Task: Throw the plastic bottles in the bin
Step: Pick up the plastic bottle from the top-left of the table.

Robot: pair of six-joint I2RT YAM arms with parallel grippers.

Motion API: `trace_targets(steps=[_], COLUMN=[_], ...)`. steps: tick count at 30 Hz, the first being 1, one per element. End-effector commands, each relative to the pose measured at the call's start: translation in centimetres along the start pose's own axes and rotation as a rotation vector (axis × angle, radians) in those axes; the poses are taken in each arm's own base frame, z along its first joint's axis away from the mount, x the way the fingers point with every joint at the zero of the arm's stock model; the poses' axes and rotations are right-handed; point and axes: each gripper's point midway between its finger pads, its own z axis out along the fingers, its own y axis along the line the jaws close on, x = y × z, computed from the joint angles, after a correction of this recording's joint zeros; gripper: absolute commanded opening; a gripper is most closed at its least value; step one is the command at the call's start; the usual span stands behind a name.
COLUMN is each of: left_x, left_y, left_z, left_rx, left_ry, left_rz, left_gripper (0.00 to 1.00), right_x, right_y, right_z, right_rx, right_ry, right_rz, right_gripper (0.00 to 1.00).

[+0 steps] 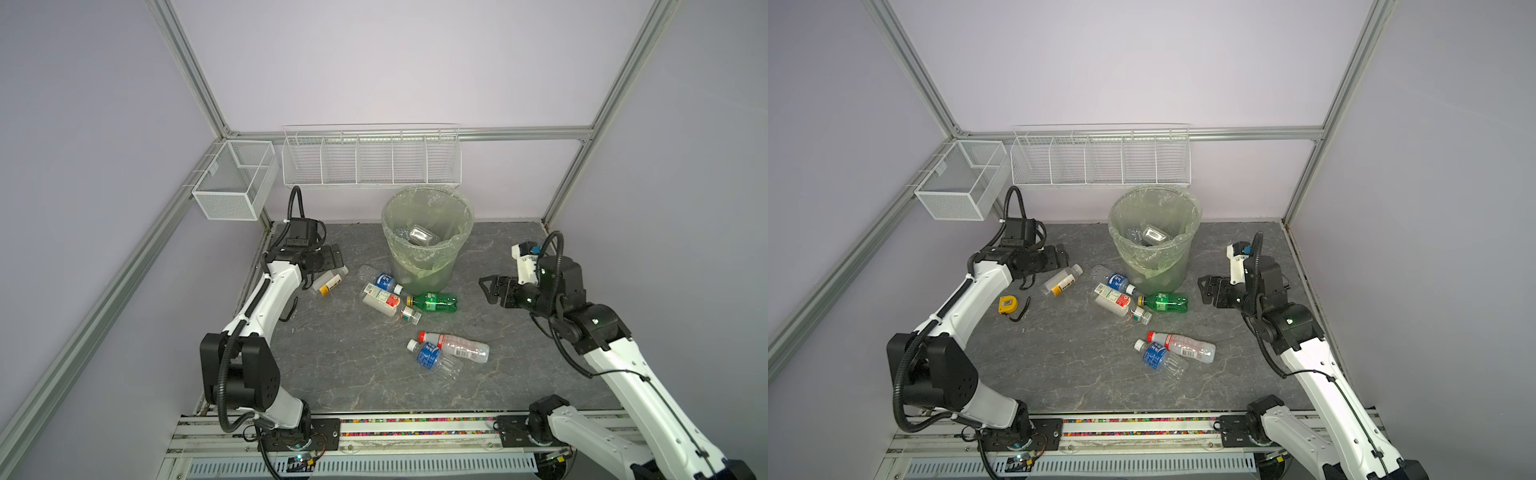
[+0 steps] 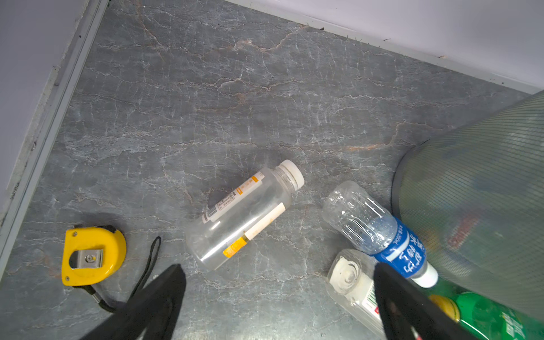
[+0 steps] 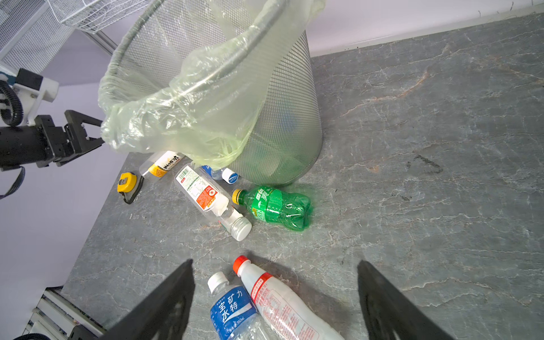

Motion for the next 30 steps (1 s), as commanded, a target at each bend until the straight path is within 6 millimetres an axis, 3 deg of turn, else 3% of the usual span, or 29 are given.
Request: trace_targets(steps=[1,16,30], left_x=[0.6,2.2,4.4], left_y=[1.1,2.1,2.3], left_z=[1.4,8.8,10.8], left_rx=[-0.053,-0.058,-0.048], left_ry=[0.057,0.241,0.296], left_rz=[0.067,0.119,0.128], left_gripper=[0.99,0.99,0.99], right_x=[0.7,1.6,1.6], right_y=[-0.6,-0.8,-0.7], right_z=[-0.2,0.4,1.0], right_rx=[0.019,0.01,0.004], right_ry=[0.009,0.033,0.063], right_rz=[-0.021,0.001,0.015], right_gripper=[0.88,0.88,0.88])
